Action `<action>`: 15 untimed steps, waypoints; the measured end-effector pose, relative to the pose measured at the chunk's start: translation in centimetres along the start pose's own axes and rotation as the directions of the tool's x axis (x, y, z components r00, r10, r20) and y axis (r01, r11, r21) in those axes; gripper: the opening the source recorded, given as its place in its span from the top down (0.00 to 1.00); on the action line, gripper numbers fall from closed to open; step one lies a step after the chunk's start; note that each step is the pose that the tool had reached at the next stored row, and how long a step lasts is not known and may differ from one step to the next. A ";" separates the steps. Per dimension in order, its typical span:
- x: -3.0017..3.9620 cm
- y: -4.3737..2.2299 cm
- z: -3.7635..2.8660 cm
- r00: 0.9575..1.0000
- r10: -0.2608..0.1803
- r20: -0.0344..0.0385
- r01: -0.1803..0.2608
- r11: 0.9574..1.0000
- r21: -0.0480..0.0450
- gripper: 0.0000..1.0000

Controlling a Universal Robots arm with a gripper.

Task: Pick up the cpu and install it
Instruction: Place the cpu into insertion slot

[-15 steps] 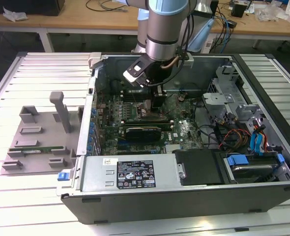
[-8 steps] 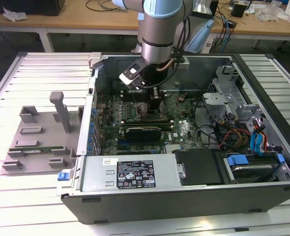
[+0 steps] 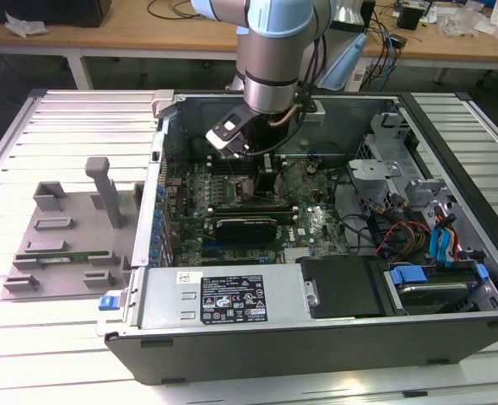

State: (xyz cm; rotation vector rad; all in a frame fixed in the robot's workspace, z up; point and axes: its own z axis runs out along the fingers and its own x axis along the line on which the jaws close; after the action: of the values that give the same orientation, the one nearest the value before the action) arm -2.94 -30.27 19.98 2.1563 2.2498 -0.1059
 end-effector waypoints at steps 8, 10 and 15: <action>0.00 0.17 0.11 1.000 0.000 0.000 0.000 1.000 0.000 0.44; 0.00 0.17 0.12 1.000 0.000 0.000 0.000 1.000 0.000 0.37; -0.11 0.13 0.13 1.000 0.014 -0.001 -0.014 1.000 0.001 0.37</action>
State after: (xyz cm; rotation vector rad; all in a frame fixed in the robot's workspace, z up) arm -2.81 -30.38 19.85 2.1730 2.2345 -0.1060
